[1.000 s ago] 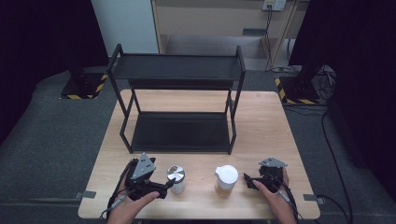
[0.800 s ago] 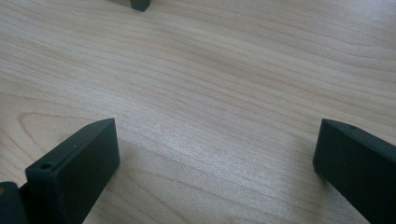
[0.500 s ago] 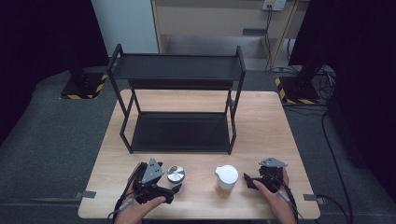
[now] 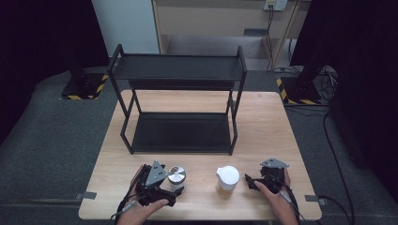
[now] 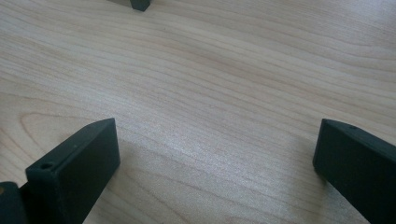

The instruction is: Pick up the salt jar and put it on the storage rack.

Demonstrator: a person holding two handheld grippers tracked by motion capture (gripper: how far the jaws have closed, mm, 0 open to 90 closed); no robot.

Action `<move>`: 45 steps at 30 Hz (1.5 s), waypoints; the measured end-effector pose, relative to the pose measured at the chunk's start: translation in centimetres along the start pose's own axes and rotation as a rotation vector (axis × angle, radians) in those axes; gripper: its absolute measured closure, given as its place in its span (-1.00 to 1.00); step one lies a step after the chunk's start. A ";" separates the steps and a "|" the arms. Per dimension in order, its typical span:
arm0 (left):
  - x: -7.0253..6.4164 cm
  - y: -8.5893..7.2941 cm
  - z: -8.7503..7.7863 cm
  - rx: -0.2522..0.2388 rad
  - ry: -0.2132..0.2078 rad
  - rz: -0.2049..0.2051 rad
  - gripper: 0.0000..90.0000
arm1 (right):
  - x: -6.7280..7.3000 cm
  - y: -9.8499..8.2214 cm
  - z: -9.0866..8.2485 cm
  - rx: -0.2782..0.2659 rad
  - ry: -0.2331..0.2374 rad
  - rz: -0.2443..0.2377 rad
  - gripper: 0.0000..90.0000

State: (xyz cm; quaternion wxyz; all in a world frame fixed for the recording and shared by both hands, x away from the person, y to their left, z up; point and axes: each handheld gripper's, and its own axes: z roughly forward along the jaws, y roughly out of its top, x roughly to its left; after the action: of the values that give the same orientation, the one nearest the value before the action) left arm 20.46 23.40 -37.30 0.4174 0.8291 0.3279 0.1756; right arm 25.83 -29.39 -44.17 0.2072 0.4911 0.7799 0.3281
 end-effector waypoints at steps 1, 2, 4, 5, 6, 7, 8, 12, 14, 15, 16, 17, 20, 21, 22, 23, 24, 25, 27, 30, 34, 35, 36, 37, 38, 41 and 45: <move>0.0 0.0 0.0 0.001 -0.002 0.000 -0.97 | 0.0 0.0 0.0 0.000 0.000 0.000 -0.97; 0.0 0.0 0.1 0.003 -0.003 0.002 -0.97 | 0.0 0.0 0.0 0.000 0.000 0.000 -0.97; 0.0 0.0 0.1 0.007 -0.003 0.005 -0.97 | 0.0 0.0 0.0 0.000 0.000 0.000 -0.97; 0.0 -0.1 0.2 0.006 -0.004 0.005 -0.97 | 0.0 0.0 0.0 0.000 0.000 0.000 -0.97; 0.0 -0.1 0.2 0.005 -0.005 0.005 -0.97 | 0.0 0.0 0.0 0.000 0.000 0.000 -0.97; 0.0 -0.1 0.2 0.005 -0.006 0.005 -0.97 | 0.0 0.0 0.0 0.000 0.000 0.000 -0.97; 0.0 -0.1 0.2 0.005 -0.006 0.006 -0.97 | 0.0 0.0 0.0 0.000 0.000 0.000 -0.97; 0.0 -0.2 0.4 0.012 -0.008 0.003 -0.97 | 0.0 0.0 0.0 0.000 0.001 0.000 -0.97; 0.0 -0.3 0.6 0.019 -0.008 0.002 -0.97 | 0.0 0.0 0.0 0.000 0.001 -0.001 -0.97; 0.1 -0.3 0.7 0.024 -0.008 0.003 -0.97 | 0.0 0.0 0.0 0.000 0.001 -0.001 -0.97; 0.1 -0.3 0.8 0.025 -0.009 0.001 -0.97 | 0.0 0.0 0.0 0.000 0.001 -0.001 -0.97; 0.1 -0.3 0.8 0.025 -0.009 0.001 -0.97 | 0.0 0.0 0.0 0.000 0.001 -0.001 -0.97; 0.1 -0.5 1.1 0.032 -0.012 0.001 -0.97 | 0.0 0.0 0.0 0.000 0.001 -0.001 -0.97; 0.1 -0.5 1.2 0.034 -0.012 0.000 -0.97 | 0.0 0.0 0.0 0.000 0.001 -0.001 -0.97; 0.1 -0.5 1.4 0.041 -0.014 0.000 -0.97 | 0.0 0.0 0.0 0.000 0.001 -0.001 -0.97; 0.0 -0.6 1.5 0.044 -0.015 0.001 -0.97 | 0.0 0.0 0.0 0.000 0.001 -0.001 -0.97; 0.0 -0.6 1.7 0.049 -0.017 0.001 -0.97 | 0.0 0.0 0.0 0.000 0.001 -0.001 -0.97; 0.0 -0.6 1.8 0.055 -0.019 0.001 -0.97 | 0.0 0.0 0.0 0.000 0.001 -0.001 -0.97; 0.1 -0.7 2.1 0.063 -0.020 0.001 -0.97 | 0.0 0.0 0.0 0.000 0.001 -0.001 -0.97; 0.1 -0.8 2.4 0.071 -0.018 -0.004 -0.97 | 0.0 0.0 0.0 0.000 0.001 -0.001 -0.97; 0.3 -1.1 2.7 0.084 -0.013 -0.004 -0.96 | 0.0 0.0 0.0 0.000 0.001 -0.001 -0.97; 0.3 -1.2 2.9 0.088 -0.011 -0.008 -0.96 | 0.0 0.0 0.0 0.000 0.001 -0.001 -0.97; 0.3 -1.2 2.9 0.088 -0.011 -0.008 -0.96 | 0.0 0.0 0.0 0.000 0.001 -0.001 -0.97; 0.4 -1.3 3.1 0.091 -0.012 -0.012 -0.96 | 0.0 0.0 0.0 0.000 0.001 -0.001 -0.97; 0.4 -1.3 3.1 0.091 -0.012 -0.012 -0.96 | 0.0 0.0 0.0 0.000 0.001 -0.001 -0.97; 0.5 -1.5 3.4 0.096 -0.011 -0.019 -0.96 | 0.0 0.0 0.0 0.000 0.001 -0.001 -0.97; 0.6 -1.8 3.7 0.099 -0.011 -0.022 -0.96 | 0.0 0.0 0.0 0.000 0.001 -0.001 -0.97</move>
State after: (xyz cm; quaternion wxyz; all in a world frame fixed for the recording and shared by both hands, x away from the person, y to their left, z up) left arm 22.30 22.49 -40.89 0.3794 0.8461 0.3430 0.1502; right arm 25.81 -29.43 -44.18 0.2070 0.4904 0.7802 0.3284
